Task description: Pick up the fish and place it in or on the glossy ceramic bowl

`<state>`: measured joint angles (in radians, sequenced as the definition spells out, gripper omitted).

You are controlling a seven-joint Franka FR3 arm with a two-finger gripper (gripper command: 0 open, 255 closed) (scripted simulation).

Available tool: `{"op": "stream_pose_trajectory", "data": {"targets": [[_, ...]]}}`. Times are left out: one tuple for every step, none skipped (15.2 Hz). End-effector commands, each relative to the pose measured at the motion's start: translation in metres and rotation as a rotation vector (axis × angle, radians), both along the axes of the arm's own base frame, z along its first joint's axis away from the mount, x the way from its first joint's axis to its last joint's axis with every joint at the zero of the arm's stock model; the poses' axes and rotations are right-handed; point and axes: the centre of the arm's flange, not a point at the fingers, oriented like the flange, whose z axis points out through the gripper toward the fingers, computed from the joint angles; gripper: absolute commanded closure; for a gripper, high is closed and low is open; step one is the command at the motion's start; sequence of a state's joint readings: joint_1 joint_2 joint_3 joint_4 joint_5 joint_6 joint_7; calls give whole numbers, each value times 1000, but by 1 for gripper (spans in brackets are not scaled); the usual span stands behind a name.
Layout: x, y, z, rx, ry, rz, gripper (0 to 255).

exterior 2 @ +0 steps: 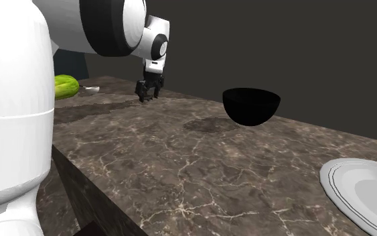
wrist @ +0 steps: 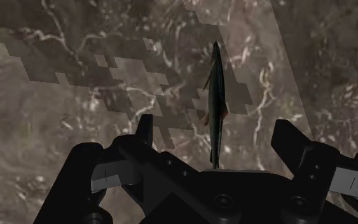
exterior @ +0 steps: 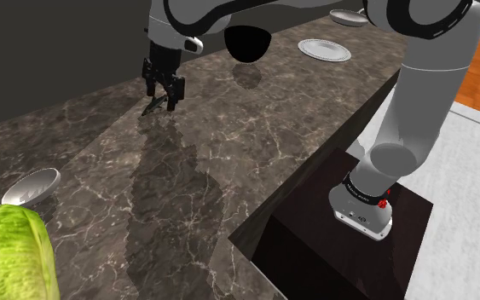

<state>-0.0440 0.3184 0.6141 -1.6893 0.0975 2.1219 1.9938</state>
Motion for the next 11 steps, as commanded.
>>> {"op": "stream_pose_trajectory", "data": {"targets": [[0,0,-1,0,0,0,0],[0,0,-1,0,0,0,0],[0,0,-1,0,0,0,0],[0,0,-1,0,0,0,0],[0,0,-1,0,0,0,0],[0,0,-1,0,0,0,255],[0,0,-1,0,0,0,255],[0,0,-1,0,0,0,255],[0,0,-1,0,0,0,255],[0,0,0,0,0,0,255],[0,0,0,0,0,0,255]]}}
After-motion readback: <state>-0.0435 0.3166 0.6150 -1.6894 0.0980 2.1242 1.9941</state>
